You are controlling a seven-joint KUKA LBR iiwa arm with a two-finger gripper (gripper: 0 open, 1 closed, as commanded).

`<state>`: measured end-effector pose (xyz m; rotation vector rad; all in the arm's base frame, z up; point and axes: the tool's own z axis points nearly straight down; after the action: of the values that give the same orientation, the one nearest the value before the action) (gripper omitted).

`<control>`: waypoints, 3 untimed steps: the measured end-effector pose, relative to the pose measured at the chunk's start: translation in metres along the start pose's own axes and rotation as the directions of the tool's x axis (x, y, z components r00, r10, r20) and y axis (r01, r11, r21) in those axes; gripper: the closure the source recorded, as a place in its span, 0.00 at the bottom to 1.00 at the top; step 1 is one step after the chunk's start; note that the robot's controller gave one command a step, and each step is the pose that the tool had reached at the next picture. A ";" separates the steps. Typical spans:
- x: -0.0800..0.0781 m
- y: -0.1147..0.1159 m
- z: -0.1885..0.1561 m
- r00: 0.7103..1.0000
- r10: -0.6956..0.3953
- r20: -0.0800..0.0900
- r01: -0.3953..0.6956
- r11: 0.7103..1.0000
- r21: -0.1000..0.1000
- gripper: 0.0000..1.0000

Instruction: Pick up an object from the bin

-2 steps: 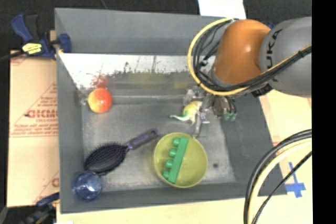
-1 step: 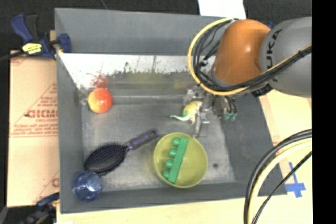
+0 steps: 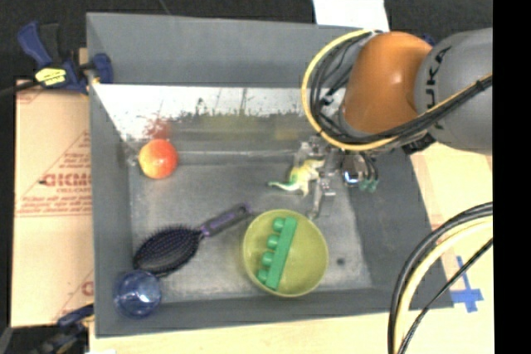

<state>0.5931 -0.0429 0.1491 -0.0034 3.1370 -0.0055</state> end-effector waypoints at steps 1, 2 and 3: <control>-0.005 0.005 -0.097 1.000 0.005 0.010 -0.005 1.000 -0.001 0.00; 0.026 -0.018 0.010 1.000 -0.014 -0.013 0.014 1.000 0.000 0.00; 0.010 0.029 -0.032 1.000 -0.006 0.028 0.006 1.000 -0.001 0.00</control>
Offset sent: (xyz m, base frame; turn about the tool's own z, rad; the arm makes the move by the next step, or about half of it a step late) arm -0.0239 -0.0167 -0.0062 -0.0166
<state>0.5833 -0.0134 0.1807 -0.0125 3.1089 -0.0044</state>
